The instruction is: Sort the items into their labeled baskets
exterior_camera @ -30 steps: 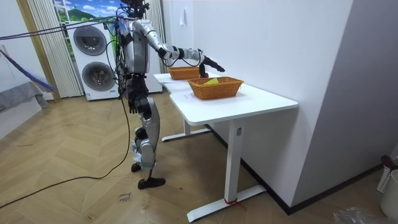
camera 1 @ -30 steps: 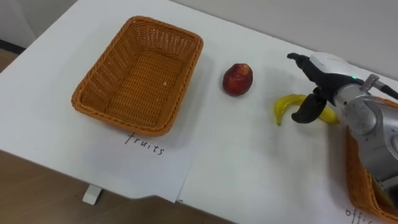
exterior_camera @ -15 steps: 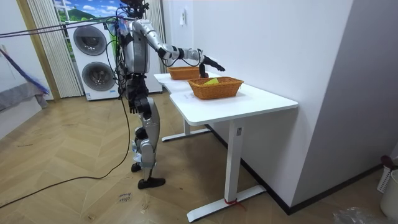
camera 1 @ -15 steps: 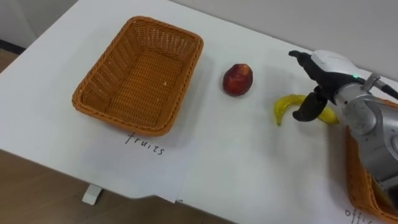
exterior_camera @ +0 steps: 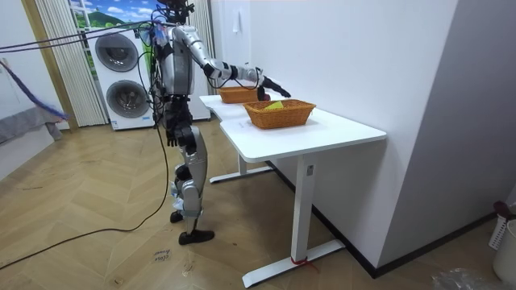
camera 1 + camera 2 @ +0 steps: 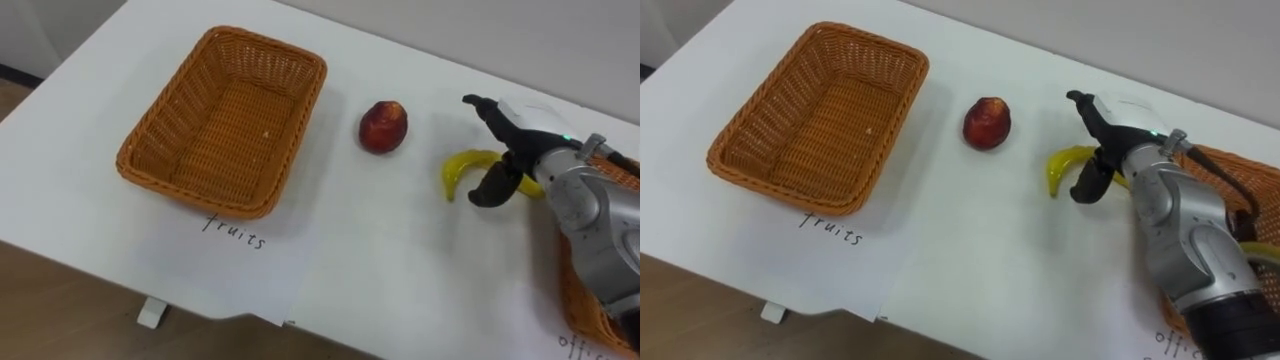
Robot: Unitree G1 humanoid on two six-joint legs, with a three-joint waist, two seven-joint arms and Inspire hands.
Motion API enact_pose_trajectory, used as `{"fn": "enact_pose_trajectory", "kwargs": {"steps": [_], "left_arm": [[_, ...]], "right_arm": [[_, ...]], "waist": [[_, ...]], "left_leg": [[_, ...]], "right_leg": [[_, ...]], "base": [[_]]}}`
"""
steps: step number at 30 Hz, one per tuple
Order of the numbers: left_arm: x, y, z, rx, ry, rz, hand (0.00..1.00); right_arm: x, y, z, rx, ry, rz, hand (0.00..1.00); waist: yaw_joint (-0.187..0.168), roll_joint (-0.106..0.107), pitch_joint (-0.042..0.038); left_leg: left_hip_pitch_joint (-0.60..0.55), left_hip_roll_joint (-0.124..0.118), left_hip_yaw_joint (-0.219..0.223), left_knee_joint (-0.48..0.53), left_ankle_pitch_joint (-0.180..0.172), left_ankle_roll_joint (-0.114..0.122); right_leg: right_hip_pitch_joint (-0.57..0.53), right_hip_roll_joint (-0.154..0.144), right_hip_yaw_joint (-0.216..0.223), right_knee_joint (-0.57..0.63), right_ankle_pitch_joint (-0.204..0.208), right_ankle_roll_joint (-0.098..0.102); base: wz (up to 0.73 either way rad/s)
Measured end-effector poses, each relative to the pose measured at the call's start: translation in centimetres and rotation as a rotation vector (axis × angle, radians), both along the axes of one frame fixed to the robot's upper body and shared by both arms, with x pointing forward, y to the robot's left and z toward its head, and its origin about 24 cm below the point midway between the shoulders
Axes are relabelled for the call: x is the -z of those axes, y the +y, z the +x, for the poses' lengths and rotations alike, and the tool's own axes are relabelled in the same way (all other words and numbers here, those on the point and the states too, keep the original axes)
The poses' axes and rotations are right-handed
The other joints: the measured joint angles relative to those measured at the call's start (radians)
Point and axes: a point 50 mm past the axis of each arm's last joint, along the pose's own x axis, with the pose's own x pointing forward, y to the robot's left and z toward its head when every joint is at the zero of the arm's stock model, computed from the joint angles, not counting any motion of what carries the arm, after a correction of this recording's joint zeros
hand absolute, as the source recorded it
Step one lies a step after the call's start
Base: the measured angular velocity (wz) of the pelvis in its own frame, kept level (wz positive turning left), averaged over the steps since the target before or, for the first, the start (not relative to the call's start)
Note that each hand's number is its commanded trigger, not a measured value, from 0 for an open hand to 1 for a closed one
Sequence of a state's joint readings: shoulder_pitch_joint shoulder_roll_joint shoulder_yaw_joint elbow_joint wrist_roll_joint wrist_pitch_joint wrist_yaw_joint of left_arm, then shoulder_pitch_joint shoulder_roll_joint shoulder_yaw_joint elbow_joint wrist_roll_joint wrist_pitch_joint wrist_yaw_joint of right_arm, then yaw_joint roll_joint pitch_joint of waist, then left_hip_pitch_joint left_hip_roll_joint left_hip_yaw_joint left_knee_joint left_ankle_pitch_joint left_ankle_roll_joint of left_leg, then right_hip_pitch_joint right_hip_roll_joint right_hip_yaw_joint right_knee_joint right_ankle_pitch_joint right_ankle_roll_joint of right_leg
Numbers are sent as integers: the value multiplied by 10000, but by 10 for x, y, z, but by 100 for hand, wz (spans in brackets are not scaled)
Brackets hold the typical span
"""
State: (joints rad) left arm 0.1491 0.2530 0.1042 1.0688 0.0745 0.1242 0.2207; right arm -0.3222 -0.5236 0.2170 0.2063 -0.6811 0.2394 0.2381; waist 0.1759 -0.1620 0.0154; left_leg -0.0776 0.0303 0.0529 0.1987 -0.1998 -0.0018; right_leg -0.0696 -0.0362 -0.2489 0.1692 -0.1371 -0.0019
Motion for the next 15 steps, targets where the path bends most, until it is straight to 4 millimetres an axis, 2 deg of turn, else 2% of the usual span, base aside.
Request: {"fn": "enact_pose_trajectory", "kwargs": {"steps": [6, 12, 15], "left_arm": [[-2, -2, 8, 153, -352, -5, 0], [-1, -4, 5, 149, -273, -88, 0], [0, -4, 2, 128, -156, -133, 0]], "right_arm": [[17, -8, 1, 498, 102, 177, 0], [29, -19, -1, 991, -87, 489, 0], [30, -20, -1, 1093, -138, 507, 0]], "waist": [[70, 58, -11], [233, 103, 10], [245, 122, -9]], "left_leg": [[31, -8, -17, 1, 4, 5], [183, -9, -37, -12, 3, 5], [155, -6, -82, -40, 3, 2]], "right_leg": [[91, -9, -18, 0, 0, 1], [262, -6, -45, 1, -1, 2], [259, 2, -74, 14, 0, -1]], "base": [[0], [1], [5]]}}
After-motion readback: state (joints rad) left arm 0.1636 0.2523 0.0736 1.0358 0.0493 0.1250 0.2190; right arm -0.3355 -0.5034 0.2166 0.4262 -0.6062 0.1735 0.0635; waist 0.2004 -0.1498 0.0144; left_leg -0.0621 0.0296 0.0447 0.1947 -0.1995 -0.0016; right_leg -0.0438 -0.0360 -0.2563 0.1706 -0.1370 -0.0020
